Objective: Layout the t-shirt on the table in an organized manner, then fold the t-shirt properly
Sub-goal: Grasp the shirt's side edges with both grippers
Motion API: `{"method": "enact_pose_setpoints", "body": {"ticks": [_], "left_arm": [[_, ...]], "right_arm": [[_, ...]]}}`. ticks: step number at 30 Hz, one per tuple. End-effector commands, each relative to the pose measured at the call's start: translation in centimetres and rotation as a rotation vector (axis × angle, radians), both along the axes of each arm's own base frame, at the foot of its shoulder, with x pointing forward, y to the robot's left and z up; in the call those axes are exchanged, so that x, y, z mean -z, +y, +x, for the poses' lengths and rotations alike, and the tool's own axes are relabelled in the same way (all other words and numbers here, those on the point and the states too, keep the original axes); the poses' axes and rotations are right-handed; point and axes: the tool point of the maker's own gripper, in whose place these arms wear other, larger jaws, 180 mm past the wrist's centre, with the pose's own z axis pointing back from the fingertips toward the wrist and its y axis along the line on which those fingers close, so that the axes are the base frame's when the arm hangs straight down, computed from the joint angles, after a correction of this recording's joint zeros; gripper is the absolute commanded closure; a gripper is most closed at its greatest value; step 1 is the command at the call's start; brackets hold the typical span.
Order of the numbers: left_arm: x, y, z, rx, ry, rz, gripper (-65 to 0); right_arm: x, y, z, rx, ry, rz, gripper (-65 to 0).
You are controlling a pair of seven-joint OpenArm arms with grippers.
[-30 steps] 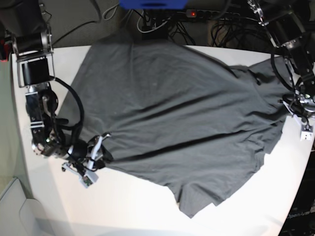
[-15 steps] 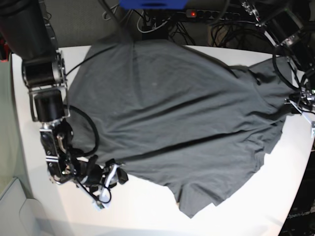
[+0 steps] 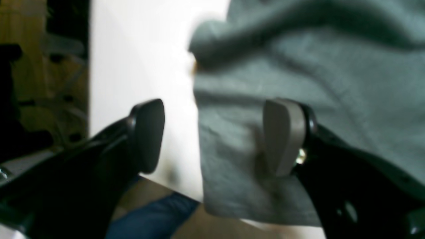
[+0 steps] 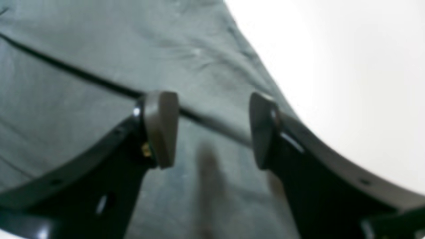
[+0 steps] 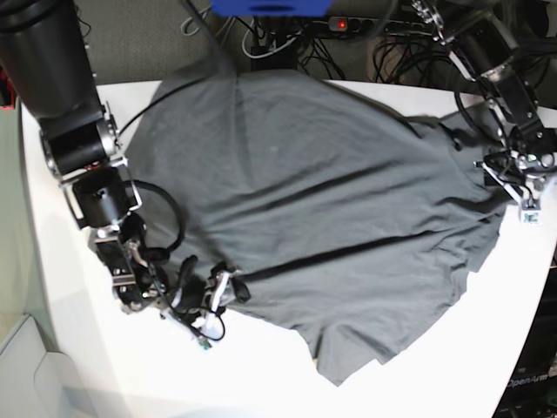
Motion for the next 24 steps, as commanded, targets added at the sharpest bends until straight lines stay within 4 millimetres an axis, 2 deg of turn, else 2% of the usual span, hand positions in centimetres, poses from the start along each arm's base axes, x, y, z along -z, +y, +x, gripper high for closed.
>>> {"method": "enact_pose_setpoints", "body": {"ticks": [1, 6, 8, 13, 19, 22, 24], "left_arm": [[-1.1, 0.8, 0.8, -0.003, -0.032, 0.021, -45.4], [0.6, 0.4, 1.0, 0.008, -0.026, -0.010, -45.4], [1.7, 0.1, 0.9, 0.014, -0.020, -0.033, -45.4], [3.7, -0.4, 0.8, 0.022, -0.009, -0.071, -45.4], [5.1, -1.3, 1.4, 0.024, -0.001, -0.123, -45.4], [5.7, -1.9, 2.2, 0.025, 0.002, -0.154, -45.4], [5.9, -2.2, 3.5, 0.032, -0.019, -0.172, -45.4]], "right_arm": [[-2.7, -0.1, 1.7, 0.003, -0.066, 0.031, -37.6], [-1.8, -0.8, 1.1, 0.011, -0.051, 0.022, -39.0], [-1.5, -1.8, 1.0, 0.022, -0.045, 0.009, -39.0], [-1.3, -1.8, 0.9, 0.022, -0.039, 0.007, -39.0], [0.0, -1.7, -0.1, 0.021, -0.012, 0.008, -39.0], [1.3, -1.6, -1.2, 0.021, 0.013, 0.010, -39.0], [1.5, -1.6, -1.3, 0.021, 0.016, 0.010, -39.0]]}}
